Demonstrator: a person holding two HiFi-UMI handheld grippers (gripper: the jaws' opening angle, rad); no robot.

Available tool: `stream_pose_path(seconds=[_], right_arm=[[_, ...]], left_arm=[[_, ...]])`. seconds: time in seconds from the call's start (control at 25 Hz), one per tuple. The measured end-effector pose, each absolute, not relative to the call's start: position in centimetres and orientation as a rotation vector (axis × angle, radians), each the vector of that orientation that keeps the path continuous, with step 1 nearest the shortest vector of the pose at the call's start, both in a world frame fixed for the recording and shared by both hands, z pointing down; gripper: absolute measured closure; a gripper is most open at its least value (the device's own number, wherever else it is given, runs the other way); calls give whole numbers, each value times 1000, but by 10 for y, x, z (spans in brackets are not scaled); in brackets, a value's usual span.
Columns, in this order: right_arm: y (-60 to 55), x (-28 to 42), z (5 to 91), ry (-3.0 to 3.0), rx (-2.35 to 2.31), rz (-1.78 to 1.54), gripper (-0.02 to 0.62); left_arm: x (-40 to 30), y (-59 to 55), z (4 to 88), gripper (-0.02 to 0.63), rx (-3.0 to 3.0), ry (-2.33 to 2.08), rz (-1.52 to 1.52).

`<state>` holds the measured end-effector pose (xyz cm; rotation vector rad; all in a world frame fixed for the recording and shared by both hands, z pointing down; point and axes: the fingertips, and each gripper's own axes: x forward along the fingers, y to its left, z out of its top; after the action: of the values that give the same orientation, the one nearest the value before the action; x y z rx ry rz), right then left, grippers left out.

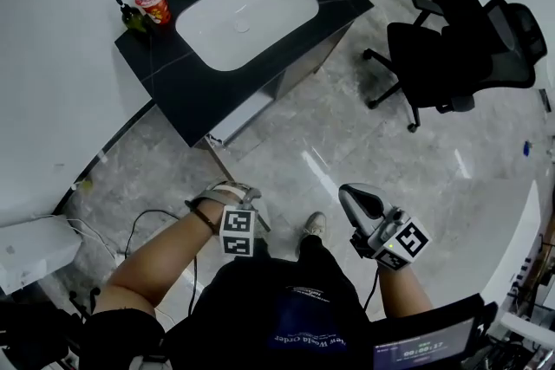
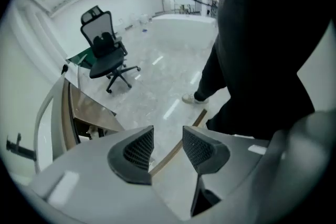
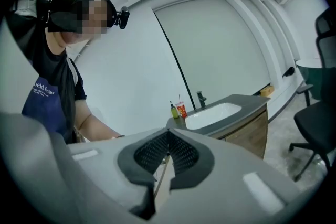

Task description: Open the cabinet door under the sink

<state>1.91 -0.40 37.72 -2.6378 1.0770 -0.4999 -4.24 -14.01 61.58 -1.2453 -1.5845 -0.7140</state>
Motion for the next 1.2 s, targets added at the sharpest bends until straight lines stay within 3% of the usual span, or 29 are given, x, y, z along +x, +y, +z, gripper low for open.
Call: stream_pose_path(seconds=[0.24,0.6,1.2], right_arm=[[4,25,335,1181,-2648,-435,594],[80,53,302,1397,-2558,-334,594],[213,104,245,1706,-2465,-350,594]], left_arm=[[-33,-113,515,460,-1657,-1690,-755],[12,-44,414,601,-2213,-1523,-711],[87,58,267,604,-3214,-1198,-417]])
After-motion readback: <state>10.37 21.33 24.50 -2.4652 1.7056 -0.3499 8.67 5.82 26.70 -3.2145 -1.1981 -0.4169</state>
